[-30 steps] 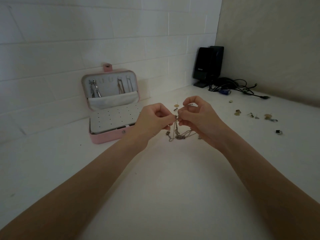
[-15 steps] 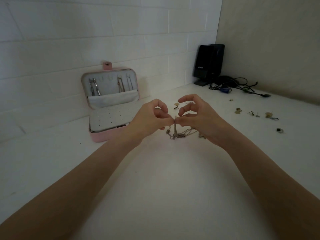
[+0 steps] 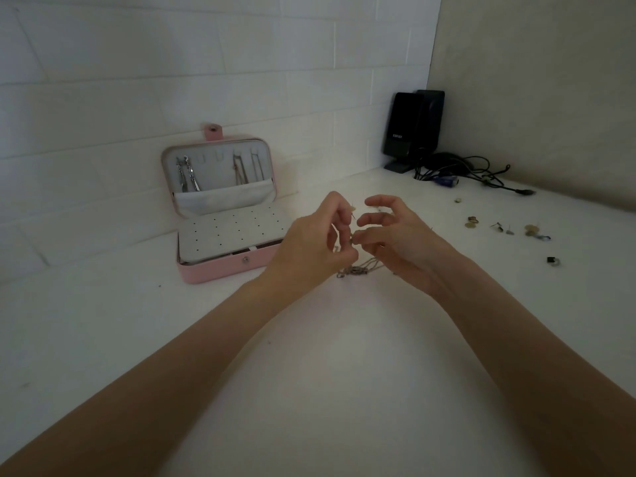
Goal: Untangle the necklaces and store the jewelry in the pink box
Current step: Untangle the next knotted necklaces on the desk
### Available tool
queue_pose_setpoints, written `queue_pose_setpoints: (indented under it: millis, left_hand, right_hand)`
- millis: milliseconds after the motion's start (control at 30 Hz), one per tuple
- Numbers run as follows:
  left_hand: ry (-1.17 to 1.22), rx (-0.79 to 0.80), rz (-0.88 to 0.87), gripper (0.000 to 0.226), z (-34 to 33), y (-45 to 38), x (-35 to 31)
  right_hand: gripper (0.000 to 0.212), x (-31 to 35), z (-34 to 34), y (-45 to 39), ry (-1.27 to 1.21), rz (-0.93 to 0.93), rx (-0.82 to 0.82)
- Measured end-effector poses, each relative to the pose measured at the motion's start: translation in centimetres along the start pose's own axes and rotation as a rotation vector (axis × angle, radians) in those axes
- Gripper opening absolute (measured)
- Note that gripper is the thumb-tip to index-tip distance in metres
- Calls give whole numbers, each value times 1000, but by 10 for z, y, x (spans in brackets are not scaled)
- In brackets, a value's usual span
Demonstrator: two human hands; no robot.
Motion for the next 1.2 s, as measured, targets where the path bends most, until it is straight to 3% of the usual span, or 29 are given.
queue_pose_setpoints:
  millis: [133,233,433,533,667,800,867,967,1133,1200]
  left_hand:
    - [527,-16,354,26,5,-4,4]
    - [852,5,589,23,7,-6,11]
    - [892,9,681,20,10,-7,19]
    - [958,7,724,18,11,-8,20]
    - [1140,43,819,17,10,-7,20]
    - [1303,196,901,18,10,-4,19]
    - [1259,276,892,17,10,-4,15]
    - [933,304,825,21,4,-3,11]
    - [521,202,691,18,1,-1,11]
    - [464,156,700,15,2,-1,12]
  right_hand:
    - [46,0,0,-2,-180,-40,-89]
    - [39,-1,3,0,-122,-15,-100]
    - [27,-2,-1,2,441,72,73]
    - [23,-1,1,1,443,94,70]
    - [25,-1,2,2,236,27,49]
    - [25,-2,1,2,98,-19,13]
    - [22,-1,1,2,23,-37,-13]
    - [18,1,3,3,-106,-85,-39]
    - [18,1,1,3,-208,-132,-23]
    - [17,2,0,2,-227,-113,-41]
Point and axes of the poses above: each hand's wrist, its own y-axis away from the middle knuckle, its own z-axis out of the back of the hand, x = y × z, the point moved 3 cm from there along -y, towards the middle knuckle, and after that the axes turned 15 degrees about z, right-handed, at the moved point
